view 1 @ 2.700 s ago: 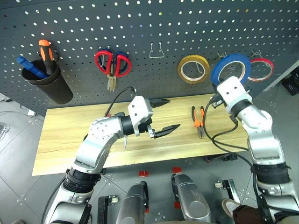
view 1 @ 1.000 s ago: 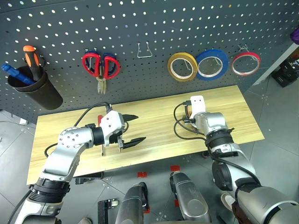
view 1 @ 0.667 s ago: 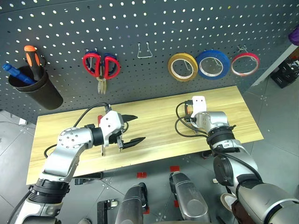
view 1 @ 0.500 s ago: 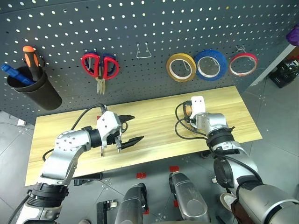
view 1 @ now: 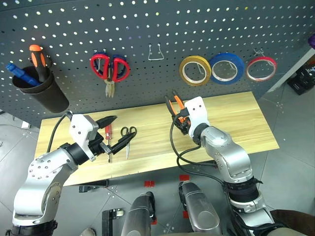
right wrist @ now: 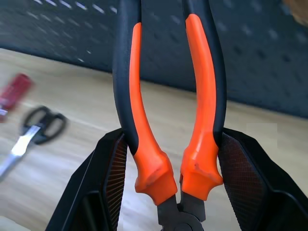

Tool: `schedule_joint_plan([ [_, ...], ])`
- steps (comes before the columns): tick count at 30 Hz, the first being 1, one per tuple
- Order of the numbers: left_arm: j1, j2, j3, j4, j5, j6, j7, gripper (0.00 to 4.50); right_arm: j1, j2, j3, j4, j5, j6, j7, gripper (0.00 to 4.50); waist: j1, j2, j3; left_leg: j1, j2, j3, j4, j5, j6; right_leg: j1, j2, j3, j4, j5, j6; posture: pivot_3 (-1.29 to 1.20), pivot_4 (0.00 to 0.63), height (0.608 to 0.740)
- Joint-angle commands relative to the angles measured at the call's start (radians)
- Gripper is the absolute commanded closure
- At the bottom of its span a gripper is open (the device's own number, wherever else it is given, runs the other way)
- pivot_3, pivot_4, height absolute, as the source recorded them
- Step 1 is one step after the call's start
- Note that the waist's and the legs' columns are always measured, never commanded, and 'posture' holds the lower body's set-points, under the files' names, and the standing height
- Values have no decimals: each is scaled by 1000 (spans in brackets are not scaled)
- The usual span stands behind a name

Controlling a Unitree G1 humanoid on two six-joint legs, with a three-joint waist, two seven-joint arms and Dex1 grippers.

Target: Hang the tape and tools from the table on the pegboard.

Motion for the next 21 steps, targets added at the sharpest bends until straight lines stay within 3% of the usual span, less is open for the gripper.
schedule_joint_plan([
  [1,-15,3,32,-75,-10,17,59,0,-163,72,12,-73,-16,-231,-34,1977,-1,0,0,-1,0,0,0,0,-1,-3,0,0,0,1,0,-284,317,740],
  [9,-136,9,-1,-115,-22,132,170,0,-475,141,-71,311,-34,-607,-97,1977,3,-1,-1,-5,0,1,0,4,-7,-6,0,-1,0,2,-1,-244,315,740],
  [21,-307,-16,-68,-82,-4,228,254,0,-754,141,-166,901,-50,-1030,-154,1977,-2,-1,-1,-10,0,3,0,5,-7,-12,0,-1,1,3,-2,-214,321,740],
])
